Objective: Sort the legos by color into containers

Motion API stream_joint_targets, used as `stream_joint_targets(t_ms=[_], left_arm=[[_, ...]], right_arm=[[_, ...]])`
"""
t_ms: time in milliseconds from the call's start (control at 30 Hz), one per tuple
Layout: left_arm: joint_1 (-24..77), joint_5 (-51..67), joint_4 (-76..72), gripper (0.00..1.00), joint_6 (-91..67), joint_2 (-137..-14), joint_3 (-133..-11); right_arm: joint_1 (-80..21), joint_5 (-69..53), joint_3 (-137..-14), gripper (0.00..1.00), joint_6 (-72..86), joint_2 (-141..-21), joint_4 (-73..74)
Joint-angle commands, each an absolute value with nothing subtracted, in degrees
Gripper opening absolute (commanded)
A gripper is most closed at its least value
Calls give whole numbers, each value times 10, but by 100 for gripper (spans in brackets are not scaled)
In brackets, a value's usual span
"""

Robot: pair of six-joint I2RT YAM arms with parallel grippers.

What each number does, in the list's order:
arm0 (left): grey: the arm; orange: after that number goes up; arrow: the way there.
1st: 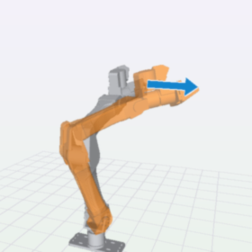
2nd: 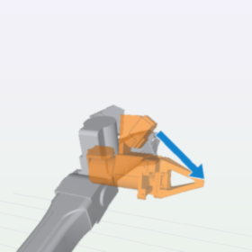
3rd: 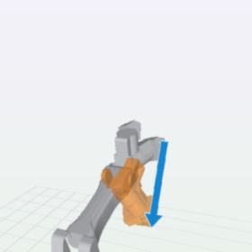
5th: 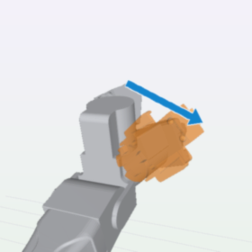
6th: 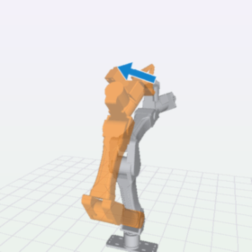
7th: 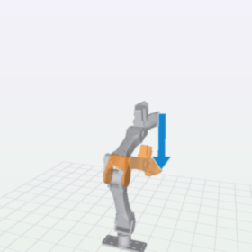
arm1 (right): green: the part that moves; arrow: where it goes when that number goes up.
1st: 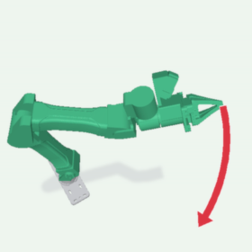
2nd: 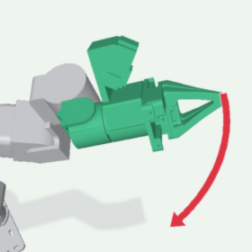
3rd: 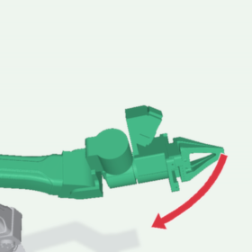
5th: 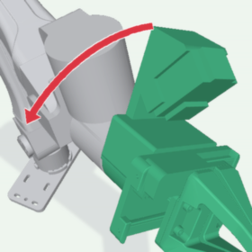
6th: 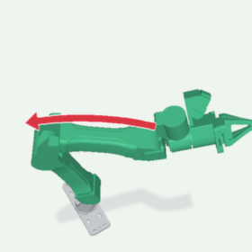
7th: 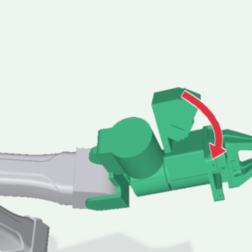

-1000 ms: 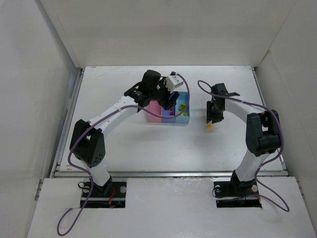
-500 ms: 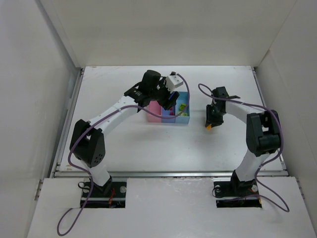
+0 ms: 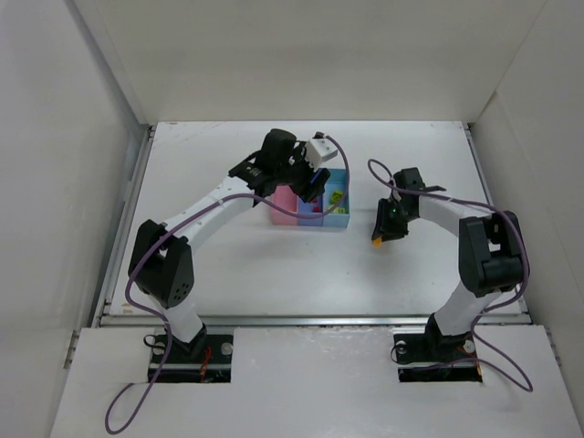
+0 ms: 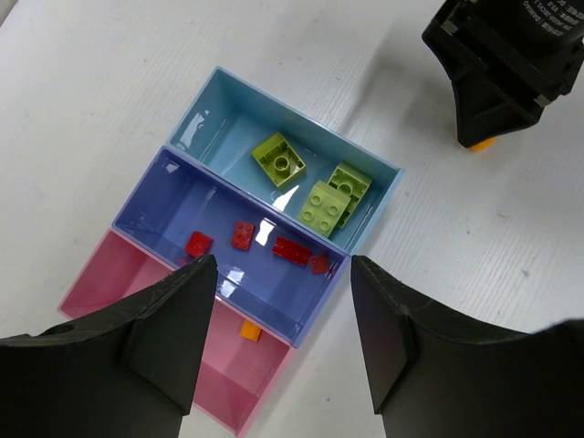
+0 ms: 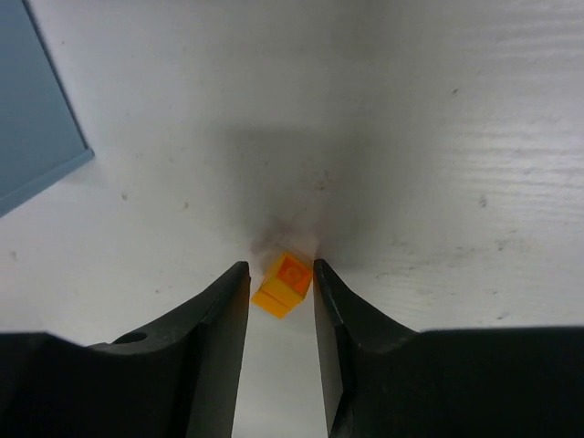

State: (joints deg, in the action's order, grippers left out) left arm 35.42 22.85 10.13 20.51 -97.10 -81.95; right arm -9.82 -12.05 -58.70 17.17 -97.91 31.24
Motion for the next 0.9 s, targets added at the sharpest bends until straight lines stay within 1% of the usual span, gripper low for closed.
stream_joint_targets(t_ms=[0,100,200,367,500,633,767,867], left_arm=[[355,232,91,58,210,-945,-812],[355,232,91,58,210,-945,-812],[355,232,91,58,210,-945,-812],[355,232,91,58,210,-945,-812],[355,232,91,58,210,-945,-812],[355,222,96,58,216,-945,-812],[355,221,102,58,228,-945,-812],[355,221,102,58,228,-945,-812]], right_arm=[[-98,-170,-560,40,190,-953,282],[-98,-186,-547,44,195,-940,282],[-98,-186,-541,45,195,-923,289],[-103,-122,-548,45,179,-918,317],[-118,-95,-588,45,156,-923,346],[-132,-90,-633,45,84,-899,375],[-138,-90,-676,48,1,-879,417],[-138,-56,-697,49,-41,-885,455]])
